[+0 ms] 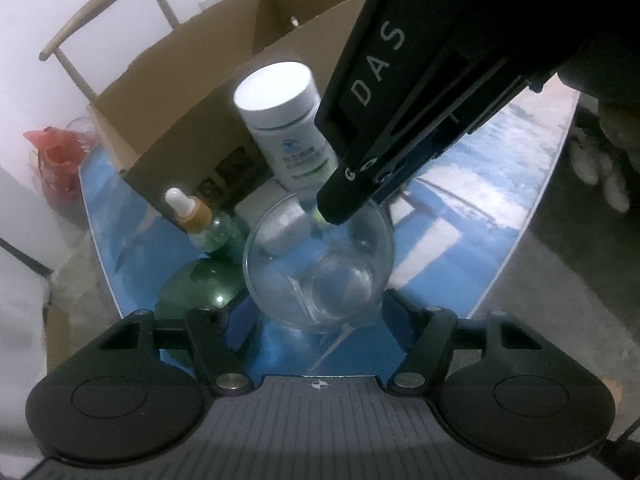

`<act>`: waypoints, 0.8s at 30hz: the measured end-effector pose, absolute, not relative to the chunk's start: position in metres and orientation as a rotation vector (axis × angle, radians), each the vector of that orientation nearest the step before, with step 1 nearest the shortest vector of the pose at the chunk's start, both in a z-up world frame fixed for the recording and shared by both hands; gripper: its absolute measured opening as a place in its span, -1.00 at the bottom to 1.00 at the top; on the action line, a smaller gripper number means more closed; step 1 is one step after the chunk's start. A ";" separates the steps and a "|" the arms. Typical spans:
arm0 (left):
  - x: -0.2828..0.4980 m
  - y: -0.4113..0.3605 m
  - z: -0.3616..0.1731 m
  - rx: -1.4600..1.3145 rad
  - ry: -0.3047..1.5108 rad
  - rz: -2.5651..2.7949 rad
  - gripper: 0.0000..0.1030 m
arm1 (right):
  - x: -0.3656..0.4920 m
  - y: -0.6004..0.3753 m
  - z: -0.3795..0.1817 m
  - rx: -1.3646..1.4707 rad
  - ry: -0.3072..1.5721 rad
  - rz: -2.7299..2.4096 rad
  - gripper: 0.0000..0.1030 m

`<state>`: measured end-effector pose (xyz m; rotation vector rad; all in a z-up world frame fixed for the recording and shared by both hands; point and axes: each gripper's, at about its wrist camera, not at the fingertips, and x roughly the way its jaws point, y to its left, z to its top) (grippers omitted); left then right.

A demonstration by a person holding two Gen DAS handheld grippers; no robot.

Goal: Organize rigid objects
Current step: 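Lower the right tool over the clear glass cup and close on its rim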

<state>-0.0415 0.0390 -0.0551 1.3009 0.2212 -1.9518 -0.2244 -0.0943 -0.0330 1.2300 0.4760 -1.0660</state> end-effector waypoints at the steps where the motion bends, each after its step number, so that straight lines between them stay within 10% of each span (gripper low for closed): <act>1: -0.042 0.043 -0.055 1.300 0.215 -1.957 0.31 | -0.225 -0.092 -0.032 1.223 0.479 -1.064 -0.57; 6: -0.039 0.051 -0.059 1.307 0.144 -1.970 0.33 | -0.227 -0.082 -0.014 1.139 0.539 -1.043 -0.42; 9: -0.036 0.058 -0.062 1.320 0.098 -1.973 0.33 | -0.218 -0.078 -0.003 1.051 0.591 -1.017 0.36; 24: -0.020 0.059 -0.086 1.297 -0.031 -1.988 0.45 | -0.144 -0.096 0.001 0.772 0.878 -0.895 0.67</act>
